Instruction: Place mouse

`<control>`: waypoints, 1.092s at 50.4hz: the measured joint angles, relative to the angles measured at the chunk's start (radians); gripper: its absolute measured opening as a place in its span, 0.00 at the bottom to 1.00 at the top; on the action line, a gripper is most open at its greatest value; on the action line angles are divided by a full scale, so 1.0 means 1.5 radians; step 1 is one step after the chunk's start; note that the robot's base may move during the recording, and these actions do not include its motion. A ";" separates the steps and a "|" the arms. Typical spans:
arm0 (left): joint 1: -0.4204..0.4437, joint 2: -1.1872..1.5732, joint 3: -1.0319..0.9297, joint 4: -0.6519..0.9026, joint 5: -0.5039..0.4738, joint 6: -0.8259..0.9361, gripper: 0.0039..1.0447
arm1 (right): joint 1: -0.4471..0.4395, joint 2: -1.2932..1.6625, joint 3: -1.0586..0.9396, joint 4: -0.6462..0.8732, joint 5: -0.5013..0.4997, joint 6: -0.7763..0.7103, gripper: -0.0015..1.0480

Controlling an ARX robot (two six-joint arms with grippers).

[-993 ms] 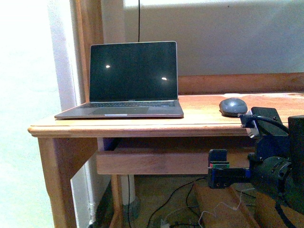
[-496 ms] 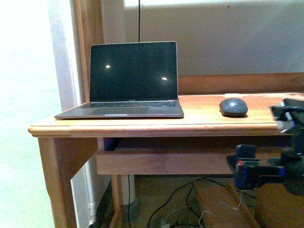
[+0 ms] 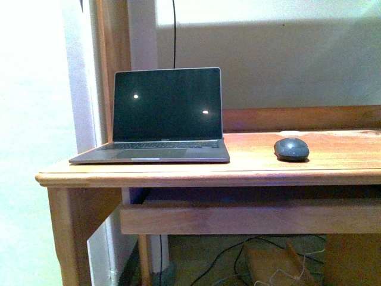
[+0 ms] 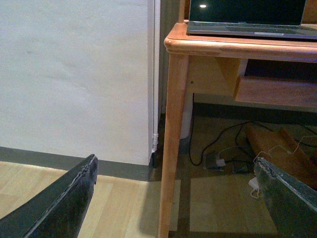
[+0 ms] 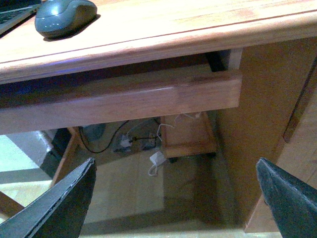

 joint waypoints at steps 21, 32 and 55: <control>0.000 0.000 0.000 0.000 0.000 0.000 0.93 | 0.052 -0.080 -0.138 0.166 0.111 -0.067 0.38; 0.000 0.000 0.000 0.000 0.001 0.000 0.93 | 0.052 -0.150 -0.180 0.137 0.113 -0.070 0.08; 0.000 0.000 0.000 0.000 0.001 0.000 0.93 | 0.052 -0.295 -0.250 0.069 0.113 -0.073 0.03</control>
